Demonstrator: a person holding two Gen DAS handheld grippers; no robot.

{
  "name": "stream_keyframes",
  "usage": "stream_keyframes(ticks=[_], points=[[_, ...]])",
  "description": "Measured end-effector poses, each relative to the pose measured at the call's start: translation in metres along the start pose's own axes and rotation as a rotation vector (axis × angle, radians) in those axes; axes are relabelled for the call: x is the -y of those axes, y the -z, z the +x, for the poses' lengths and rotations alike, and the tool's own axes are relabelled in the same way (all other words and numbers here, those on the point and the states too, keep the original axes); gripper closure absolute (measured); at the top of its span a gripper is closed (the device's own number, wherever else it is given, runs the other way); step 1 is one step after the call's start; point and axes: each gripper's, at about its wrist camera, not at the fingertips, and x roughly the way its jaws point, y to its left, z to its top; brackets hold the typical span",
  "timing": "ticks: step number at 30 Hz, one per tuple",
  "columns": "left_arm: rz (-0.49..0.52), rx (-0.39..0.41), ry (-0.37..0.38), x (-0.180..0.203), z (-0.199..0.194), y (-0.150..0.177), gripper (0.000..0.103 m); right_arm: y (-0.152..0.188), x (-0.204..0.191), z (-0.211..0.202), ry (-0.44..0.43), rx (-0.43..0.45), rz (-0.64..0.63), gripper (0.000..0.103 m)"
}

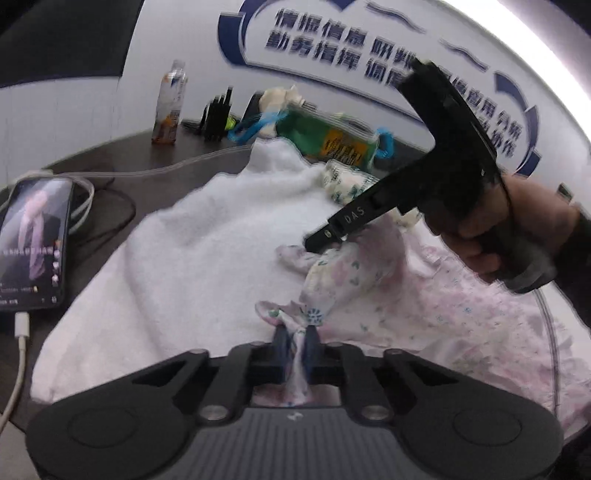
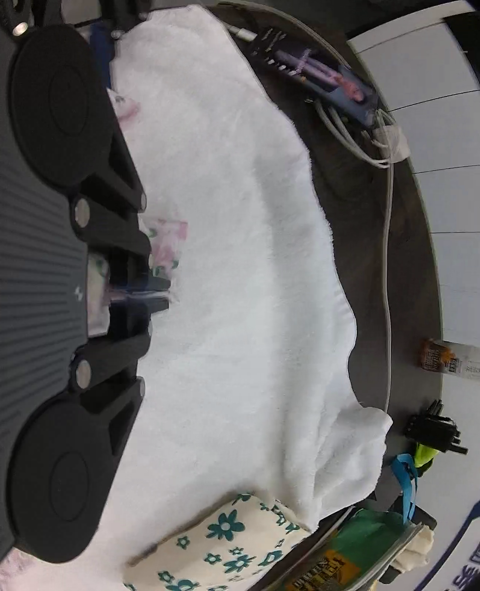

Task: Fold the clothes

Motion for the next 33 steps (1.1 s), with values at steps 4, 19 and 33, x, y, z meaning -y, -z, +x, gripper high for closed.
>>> stream_keyframes(ticks=[4, 19, 33], points=[[-0.009, 0.071, 0.064, 0.004, -0.026, -0.002, 0.1, 0.027, -0.013, -0.074, -0.047, 0.44, -0.064, 0.101], [-0.102, 0.05, -0.045, -0.016, -0.035, -0.001, 0.072, 0.025, -0.019, -0.055, 0.067, 0.521, -0.051, 0.054], [-0.031, -0.079, -0.059, -0.001, 0.033, -0.025, 0.09, 0.129, -0.009, -0.059, -0.006, 0.176, 0.04, 0.072]])
